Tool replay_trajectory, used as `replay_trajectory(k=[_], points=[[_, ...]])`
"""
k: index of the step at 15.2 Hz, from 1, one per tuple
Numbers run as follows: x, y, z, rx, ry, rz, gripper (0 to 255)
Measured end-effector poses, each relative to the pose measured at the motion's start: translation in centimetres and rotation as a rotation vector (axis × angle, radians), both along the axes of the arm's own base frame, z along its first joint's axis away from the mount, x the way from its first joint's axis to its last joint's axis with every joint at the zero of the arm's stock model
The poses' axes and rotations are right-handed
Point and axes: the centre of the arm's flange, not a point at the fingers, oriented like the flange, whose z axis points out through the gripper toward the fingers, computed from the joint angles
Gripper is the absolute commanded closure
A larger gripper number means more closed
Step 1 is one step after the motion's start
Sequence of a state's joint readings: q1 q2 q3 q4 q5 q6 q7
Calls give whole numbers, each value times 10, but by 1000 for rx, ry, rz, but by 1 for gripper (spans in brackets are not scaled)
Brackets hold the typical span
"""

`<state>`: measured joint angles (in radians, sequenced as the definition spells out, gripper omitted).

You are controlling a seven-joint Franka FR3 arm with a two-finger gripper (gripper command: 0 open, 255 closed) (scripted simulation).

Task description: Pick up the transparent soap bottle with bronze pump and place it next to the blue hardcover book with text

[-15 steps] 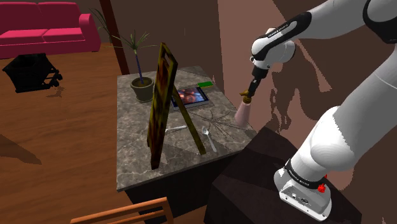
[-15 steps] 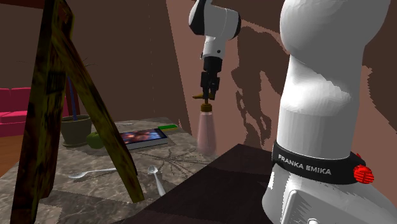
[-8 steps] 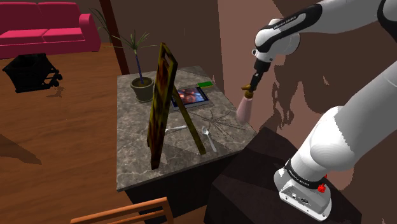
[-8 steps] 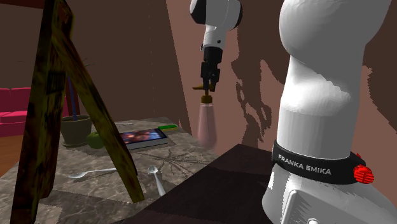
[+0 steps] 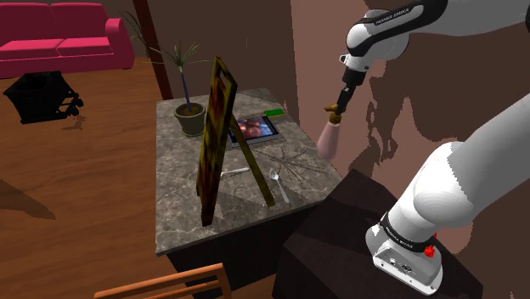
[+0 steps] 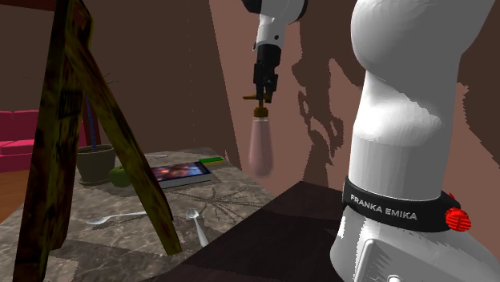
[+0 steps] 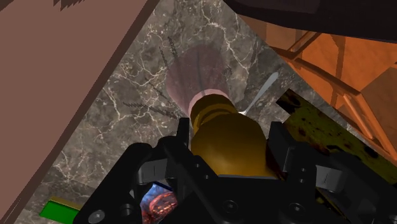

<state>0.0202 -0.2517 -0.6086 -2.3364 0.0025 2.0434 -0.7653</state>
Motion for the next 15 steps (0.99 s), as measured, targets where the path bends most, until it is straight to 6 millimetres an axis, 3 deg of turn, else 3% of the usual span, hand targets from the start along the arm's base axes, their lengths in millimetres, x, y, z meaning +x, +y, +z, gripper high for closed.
replay_trajectory(k=[15], points=[[2,2,80,0,0,0,255]])
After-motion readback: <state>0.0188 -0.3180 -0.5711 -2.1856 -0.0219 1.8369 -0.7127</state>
